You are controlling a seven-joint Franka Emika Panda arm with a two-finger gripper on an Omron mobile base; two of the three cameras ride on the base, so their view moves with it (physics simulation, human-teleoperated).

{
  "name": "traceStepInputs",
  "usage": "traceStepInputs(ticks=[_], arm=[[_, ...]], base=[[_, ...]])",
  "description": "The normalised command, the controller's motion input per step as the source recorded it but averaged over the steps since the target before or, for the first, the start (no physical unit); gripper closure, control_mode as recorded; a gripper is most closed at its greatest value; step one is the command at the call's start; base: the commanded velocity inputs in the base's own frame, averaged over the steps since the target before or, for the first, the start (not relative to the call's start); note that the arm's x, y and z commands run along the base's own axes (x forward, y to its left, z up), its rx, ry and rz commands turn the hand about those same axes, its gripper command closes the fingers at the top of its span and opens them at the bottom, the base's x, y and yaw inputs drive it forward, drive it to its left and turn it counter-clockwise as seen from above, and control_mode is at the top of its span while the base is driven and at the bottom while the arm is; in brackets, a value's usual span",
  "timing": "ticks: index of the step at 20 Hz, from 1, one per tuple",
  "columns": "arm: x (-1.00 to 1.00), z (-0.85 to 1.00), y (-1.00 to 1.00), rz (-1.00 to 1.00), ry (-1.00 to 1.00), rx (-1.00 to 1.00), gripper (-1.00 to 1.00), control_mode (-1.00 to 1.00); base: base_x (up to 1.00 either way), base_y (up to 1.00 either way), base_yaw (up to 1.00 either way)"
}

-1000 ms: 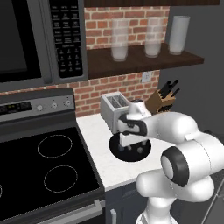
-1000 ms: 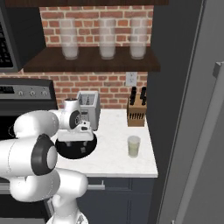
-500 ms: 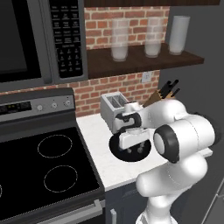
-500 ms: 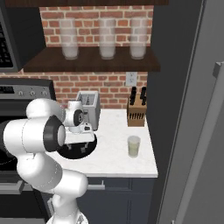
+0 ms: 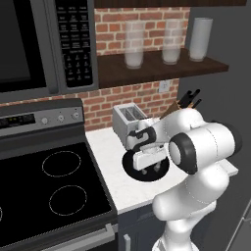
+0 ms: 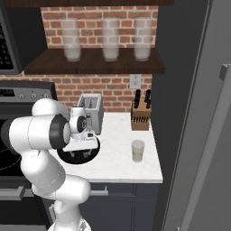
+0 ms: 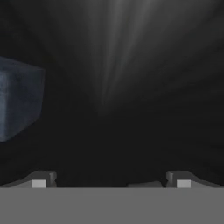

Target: Grab a lemon wedge from the fridge and one ice cube from the ice bowl, and put them in the glass of lemonade.

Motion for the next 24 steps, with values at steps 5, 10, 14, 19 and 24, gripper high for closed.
traceStepInputs(ticks=[5,10,14,19,24], arm=[[-0.1,-0.07,0.0,0.01,0.0,0.0,-1.0,-1.0],[-0.26,0.0,0.07,0.01,-0.03,0.0,-1.0,-1.0],[-0.33,0.0,0.04,0.0,0.0,0.0,-1.0,-1.0],[-0.03,0.0,0.01,0.0,0.0,0.0,-1.0,-1.0],[0.0,-0.04,0.0,0.0,0.0,0.0,-1.0,-1.0]], base=[[0.0,0.0,0.0],[0.0,0.0,0.0],[0.0,0.0,0.0],[0.0,0.0,0.0],[0.0,0.0,0.0]])
